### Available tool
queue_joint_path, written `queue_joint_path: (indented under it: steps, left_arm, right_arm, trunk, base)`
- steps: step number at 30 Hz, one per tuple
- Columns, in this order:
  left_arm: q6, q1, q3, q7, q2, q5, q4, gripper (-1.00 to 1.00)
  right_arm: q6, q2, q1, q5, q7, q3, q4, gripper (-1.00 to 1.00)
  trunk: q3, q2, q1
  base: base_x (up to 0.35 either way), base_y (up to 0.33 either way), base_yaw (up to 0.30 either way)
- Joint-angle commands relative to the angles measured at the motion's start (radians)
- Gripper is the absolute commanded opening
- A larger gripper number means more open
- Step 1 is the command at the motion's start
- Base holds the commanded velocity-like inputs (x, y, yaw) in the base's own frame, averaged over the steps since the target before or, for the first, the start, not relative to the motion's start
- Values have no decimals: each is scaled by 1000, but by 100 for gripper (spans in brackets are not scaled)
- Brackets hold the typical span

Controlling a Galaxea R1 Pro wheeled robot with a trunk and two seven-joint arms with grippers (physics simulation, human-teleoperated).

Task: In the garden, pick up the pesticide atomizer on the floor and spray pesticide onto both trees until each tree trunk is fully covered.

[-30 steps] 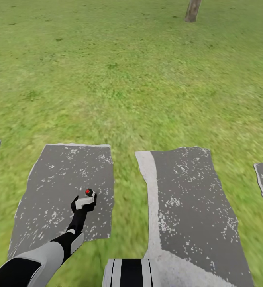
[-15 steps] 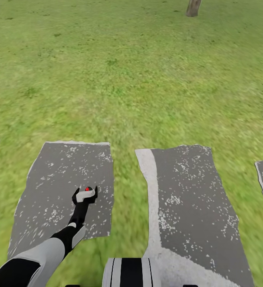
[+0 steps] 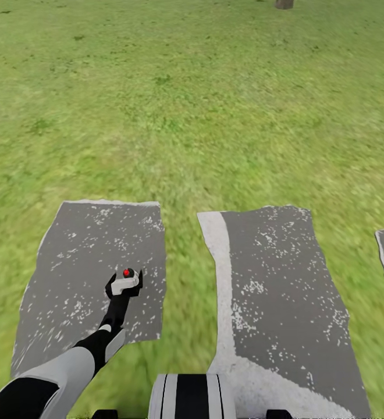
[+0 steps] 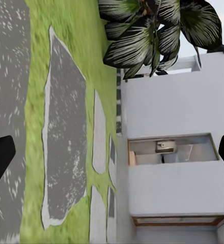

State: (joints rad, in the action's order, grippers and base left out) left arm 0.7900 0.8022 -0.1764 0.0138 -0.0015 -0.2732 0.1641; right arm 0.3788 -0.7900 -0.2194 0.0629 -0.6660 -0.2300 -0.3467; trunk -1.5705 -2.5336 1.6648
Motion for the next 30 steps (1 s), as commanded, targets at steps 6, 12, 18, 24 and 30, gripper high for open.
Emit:
queue_joint_path:
  steps: [6, 12, 18, 24, 30]
  left_arm:
    - [0, 0, 0, 0, 0, 0, 0, 100]
    - [0, 0, 0, 0, 0, 0, 0, 100]
    - [0, 0, 0, 0, 0, 0, 1, 100]
    - [0, 0, 0, 0, 0, -1, 1, 100]
    - [0, 0, 0, 0, 0, -1, 2, 100]
  right_arm:
    - [0, 0, 0, 0, 0, 0, 0, 100]
    - [0, 0, 0, 0, 0, 0, 0, 100]
    - [0, 0, 0, 0, 0, 0, 0, 100]
    - [0, 1, 0, 0, 0, 0, 0, 100]
    - [0, 1, 0, 0, 0, 1, 0, 100]
  trunk:
    - [-12, -1, 1]
    - [-23, -1, 3]
    - [-35, -2, 4]
    - [-35, -2, 4]
    - [-35, -2, 4]
  base:
    - [0, 0, 0]
    - [0, 0, 0]
    - [0, 0, 0]
    - [34, 18, 0]
    - [69, 32, 0]
